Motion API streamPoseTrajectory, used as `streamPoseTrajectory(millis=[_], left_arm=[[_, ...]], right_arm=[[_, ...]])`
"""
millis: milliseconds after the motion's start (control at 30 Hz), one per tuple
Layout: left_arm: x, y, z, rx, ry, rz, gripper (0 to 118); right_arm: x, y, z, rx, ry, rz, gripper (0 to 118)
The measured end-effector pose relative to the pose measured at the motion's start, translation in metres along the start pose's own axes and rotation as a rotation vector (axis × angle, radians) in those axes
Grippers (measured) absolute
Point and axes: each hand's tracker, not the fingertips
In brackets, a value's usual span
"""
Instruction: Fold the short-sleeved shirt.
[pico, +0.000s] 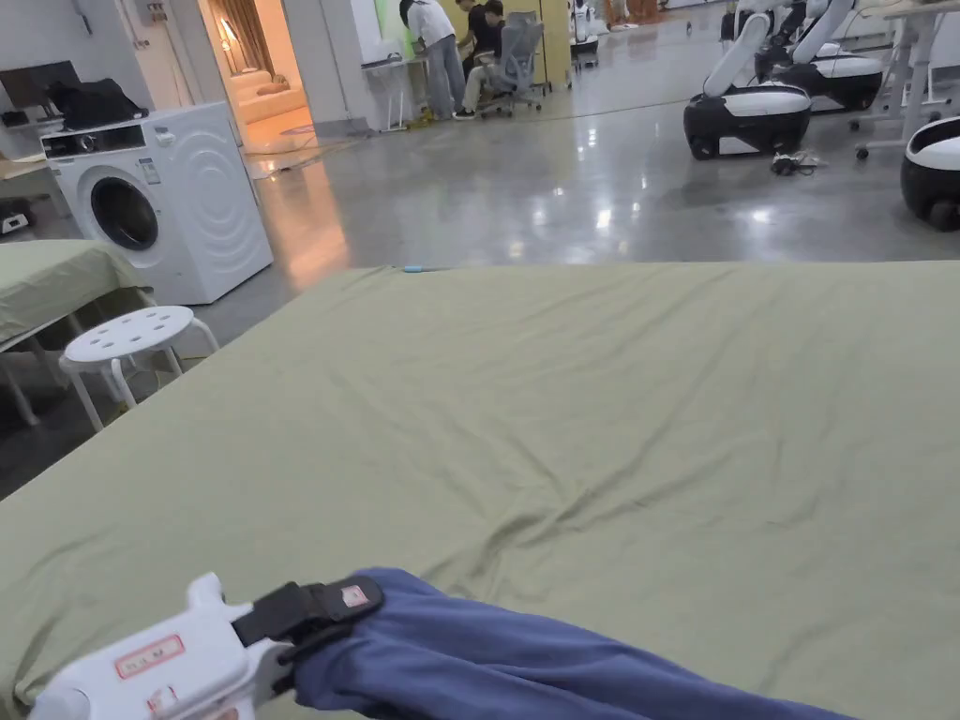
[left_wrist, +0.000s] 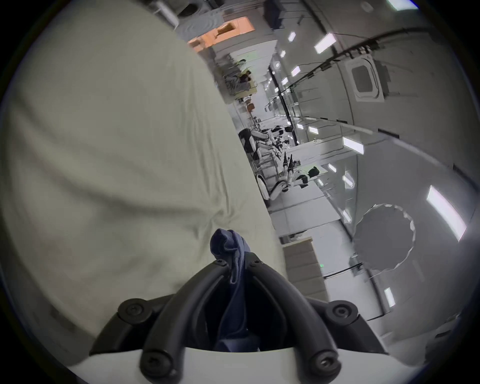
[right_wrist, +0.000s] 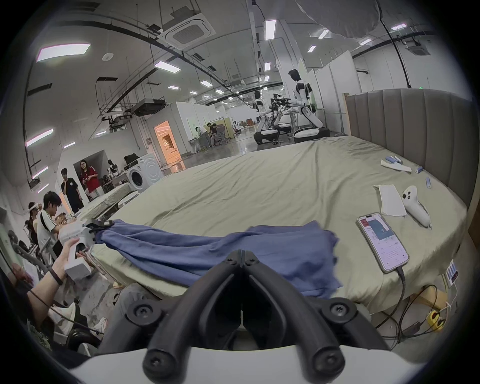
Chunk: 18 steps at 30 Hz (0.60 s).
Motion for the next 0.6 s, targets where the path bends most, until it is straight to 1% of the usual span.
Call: streamPoseTrajectory(millis=[100, 167, 233, 333, 367, 400, 467, 500, 600], left_arm=[[0.028, 0.02, 0.009, 0.018, 0.049, -0.122, 5], [0.044, 0.011, 0.005, 0.008, 0.055, -0.164, 5], [0.063, -0.005, -0.004, -0.008, 0.021, -0.229, 5], [0.077, -0.049, -0.035, -0.088, -0.071, -0.271, 5], [0.082, -0.066, -0.049, -0.14, -0.097, -0.273, 5], [0.089, -0.099, -0.065, -0.188, -0.107, -0.29, 5], [0.098, -0.131, -0.09, -0.249, -0.084, -0.357, 5], [0.104, -0.149, -0.105, -0.3, -0.06, -0.425, 5], [0.114, -0.191, -0.135, -0.368, 0.036, -0.61, 6]], right_arm=[[0.002, -0.002, -0.004, -0.004, -0.002, -0.027, 0], [0.002, -0.002, -0.004, -0.003, 0.002, -0.042, 0], [0.001, -0.001, -0.004, -0.002, 0.006, -0.05, 0], [-0.002, 0.003, -0.002, -0.003, 0.007, -0.04, 0], [-0.001, 0.001, -0.003, -0.001, 0.005, -0.028, 0], [-0.017, 0.003, 0.012, 0.003, 0.001, -0.01, 0], [-0.019, 0.004, 0.016, 0.007, -0.009, 0.009, 0], [-0.018, 0.004, 0.019, 0.012, -0.012, 0.012, 0], [-0.015, 0.003, 0.025, 0.014, -0.016, -0.007, 0]])
